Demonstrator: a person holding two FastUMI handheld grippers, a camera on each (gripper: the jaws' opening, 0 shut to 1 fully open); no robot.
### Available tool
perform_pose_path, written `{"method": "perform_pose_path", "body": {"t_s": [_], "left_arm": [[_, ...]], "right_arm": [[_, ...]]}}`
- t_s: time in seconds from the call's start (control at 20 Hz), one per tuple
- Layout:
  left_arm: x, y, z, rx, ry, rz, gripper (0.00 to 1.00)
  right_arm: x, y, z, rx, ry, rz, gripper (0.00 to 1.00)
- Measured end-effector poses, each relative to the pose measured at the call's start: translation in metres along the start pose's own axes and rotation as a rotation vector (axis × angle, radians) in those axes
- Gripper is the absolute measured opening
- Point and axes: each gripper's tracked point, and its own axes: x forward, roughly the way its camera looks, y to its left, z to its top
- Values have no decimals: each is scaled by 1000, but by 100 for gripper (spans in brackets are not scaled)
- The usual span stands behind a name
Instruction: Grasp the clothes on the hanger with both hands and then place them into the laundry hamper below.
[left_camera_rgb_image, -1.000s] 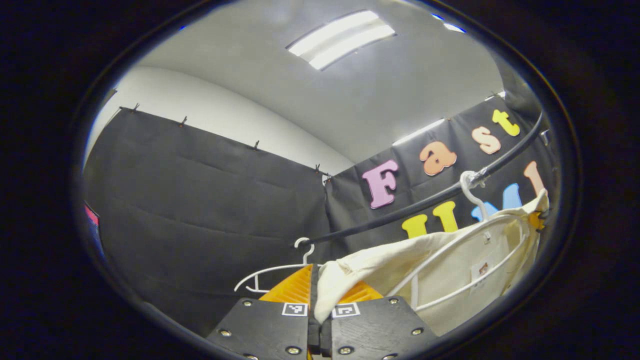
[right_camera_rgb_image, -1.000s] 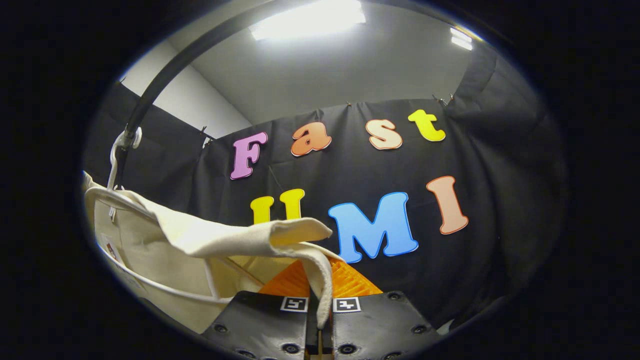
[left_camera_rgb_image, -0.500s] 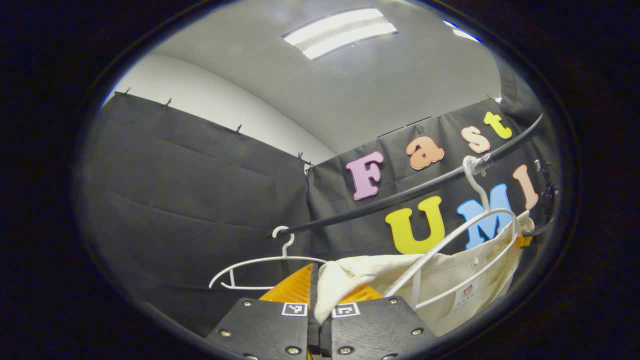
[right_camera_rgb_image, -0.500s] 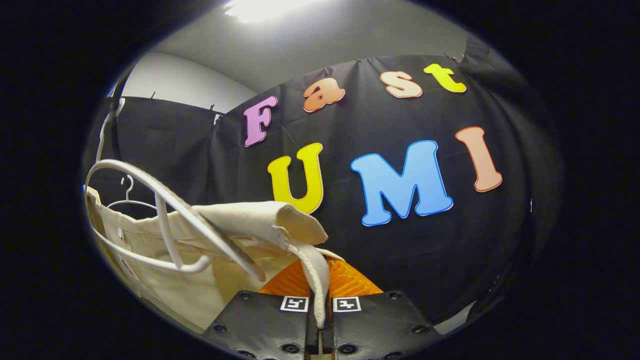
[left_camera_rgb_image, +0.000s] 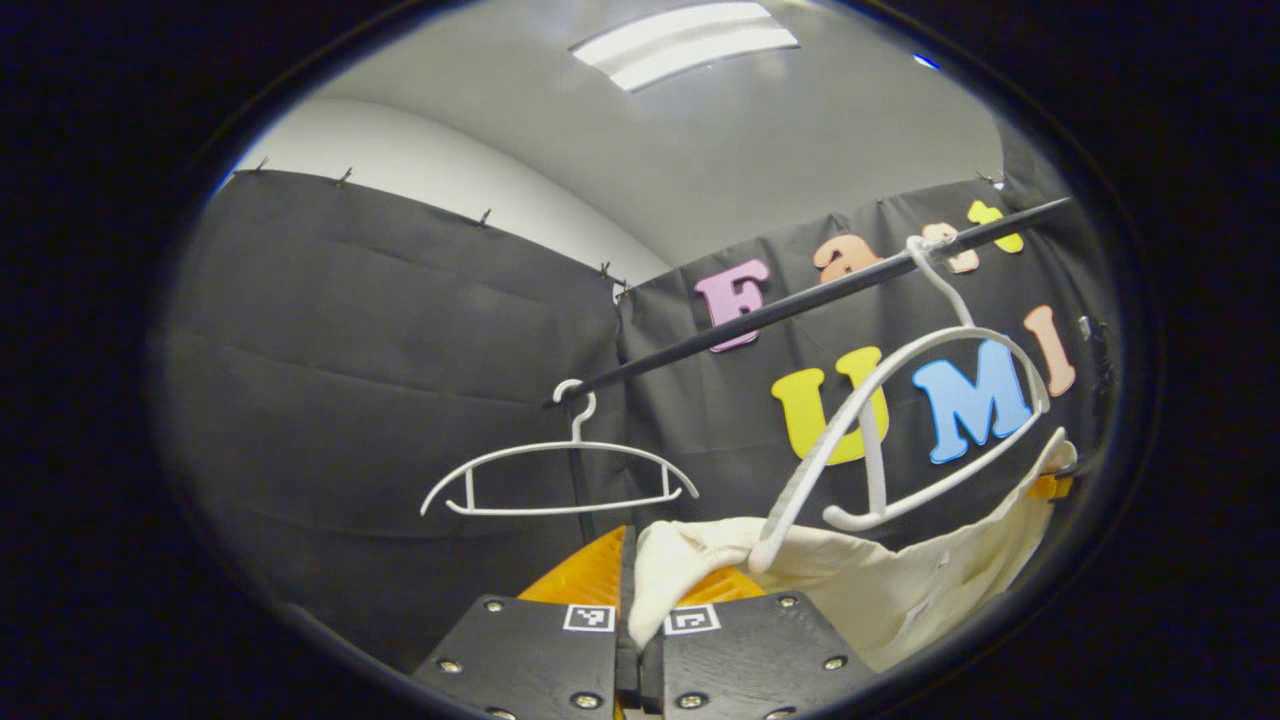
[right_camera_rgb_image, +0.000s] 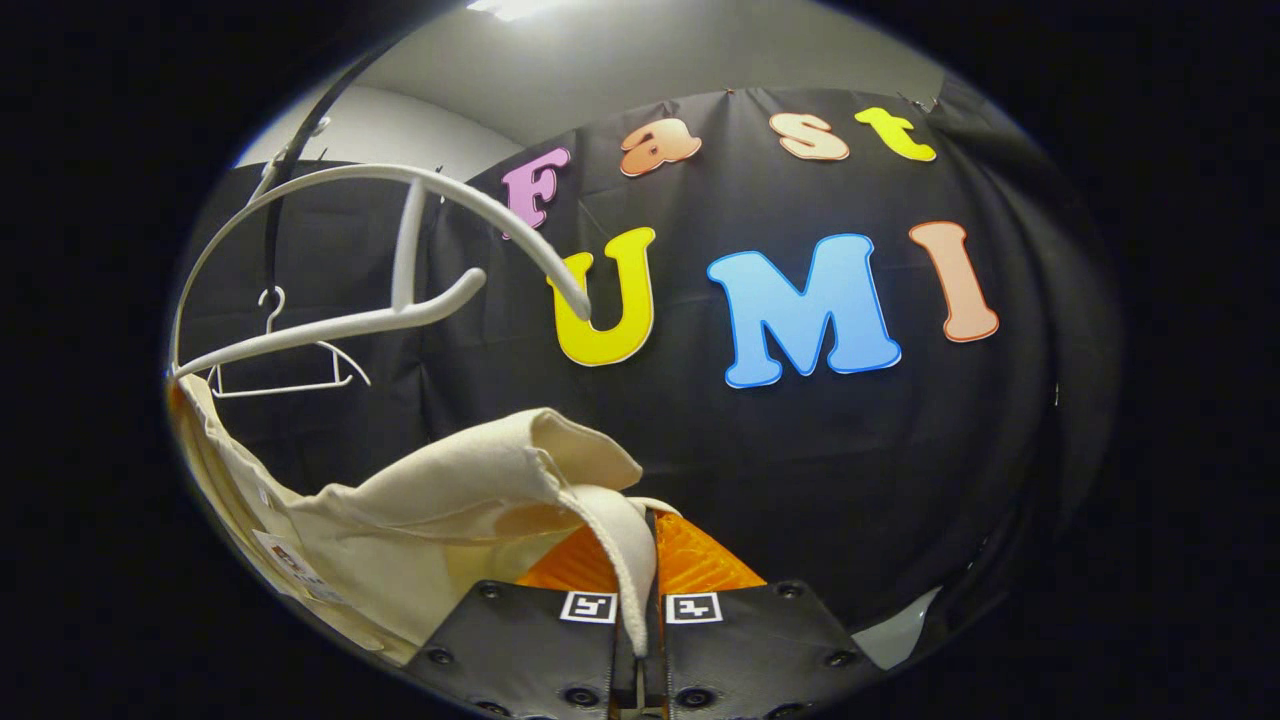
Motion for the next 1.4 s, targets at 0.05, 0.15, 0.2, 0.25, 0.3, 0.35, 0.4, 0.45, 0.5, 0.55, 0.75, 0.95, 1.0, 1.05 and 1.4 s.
{"method": "perform_pose_path", "body": {"t_s": [0.05,0.15,0.2,0.25,0.3,0.35,0.4,0.45,0.5,0.55,0.75,0.95,1.0,1.05,1.4], "left_arm": [[-5,1,-2,-1,5,0,2],[-16,3,-8,-7,15,-8,2],[-23,2,-12,-7,25,-20,3],[-31,3,-16,-3,32,-32,3],[-38,2,-20,-3,38,-45,3],[-46,-1,-22,-9,42,-64,3],[-54,-6,-22,-20,46,-84,2],[-62,-13,-22,-32,48,-107,2],[-69,-20,-20,-43,51,-128,3],[-76,-26,-19,-53,54,-150,3],[-107,-42,-15,-116,61,-234,3],[-125,-49,0,-169,47,-293,3],[-128,-53,8,-182,38,-306,3],[-132,-54,16,-192,24,-319,3],[-153,-48,64,-261,-75,-370,2]], "right_arm": [[-9,3,-4,-3,2,1,4],[-25,11,-10,-6,9,5,4],[-34,16,-14,-7,15,7,4],[-44,23,-16,-5,18,14,4],[-54,31,-18,-4,18,22,5],[-64,42,-18,-5,17,36,5],[-75,53,-16,-10,15,51,5],[-86,65,-14,-16,11,70,5],[-98,78,-13,-24,7,88,5],[-110,90,-12,-31,1,106,5],[-150,140,-7,-52,-10,179,6],[-185,183,1,-27,-20,242,6],[-191,196,3,-26,-26,262,6],[-200,206,9,-29,-37,276,6],[-242,253,38,29,-114,374,6]]}}
